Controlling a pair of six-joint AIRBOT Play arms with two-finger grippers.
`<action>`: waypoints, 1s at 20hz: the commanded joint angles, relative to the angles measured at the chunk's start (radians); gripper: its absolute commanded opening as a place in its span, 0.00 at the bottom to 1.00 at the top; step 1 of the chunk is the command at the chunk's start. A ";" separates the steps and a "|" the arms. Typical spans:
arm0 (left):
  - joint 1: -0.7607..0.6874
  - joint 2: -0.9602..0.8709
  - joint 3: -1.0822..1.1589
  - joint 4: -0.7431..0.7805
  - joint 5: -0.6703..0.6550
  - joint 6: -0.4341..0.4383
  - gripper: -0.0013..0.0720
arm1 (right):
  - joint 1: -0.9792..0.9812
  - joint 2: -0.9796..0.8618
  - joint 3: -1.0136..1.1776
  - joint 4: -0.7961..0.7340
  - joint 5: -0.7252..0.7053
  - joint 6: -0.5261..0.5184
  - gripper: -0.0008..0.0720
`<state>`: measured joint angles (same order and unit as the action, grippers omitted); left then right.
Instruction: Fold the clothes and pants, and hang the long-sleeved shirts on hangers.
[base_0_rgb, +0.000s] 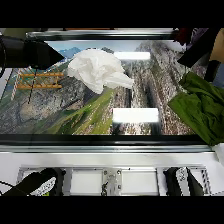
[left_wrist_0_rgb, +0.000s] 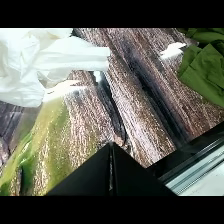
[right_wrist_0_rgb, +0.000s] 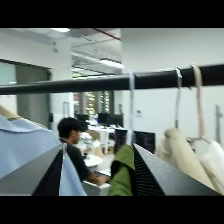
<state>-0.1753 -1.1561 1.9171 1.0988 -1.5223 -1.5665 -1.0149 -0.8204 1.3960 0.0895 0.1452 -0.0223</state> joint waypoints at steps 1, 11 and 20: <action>0.000 0.000 -0.004 0.001 0.013 0.011 0.04 | 0.001 0.036 -0.001 0.004 0.398 0.048 0.66; -0.131 0.223 -0.597 0.000 0.408 0.032 0.04 | 0.747 -0.089 -0.001 -0.619 0.990 0.519 0.66; -0.238 0.237 -0.666 0.000 0.438 0.032 0.04 | 1.282 -0.206 -0.117 -0.789 1.023 0.682 0.66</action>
<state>-0.3969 -0.9226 1.2633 1.0981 -1.0962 -1.5349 0.1566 -0.9958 1.3033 -0.6563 1.1568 0.6243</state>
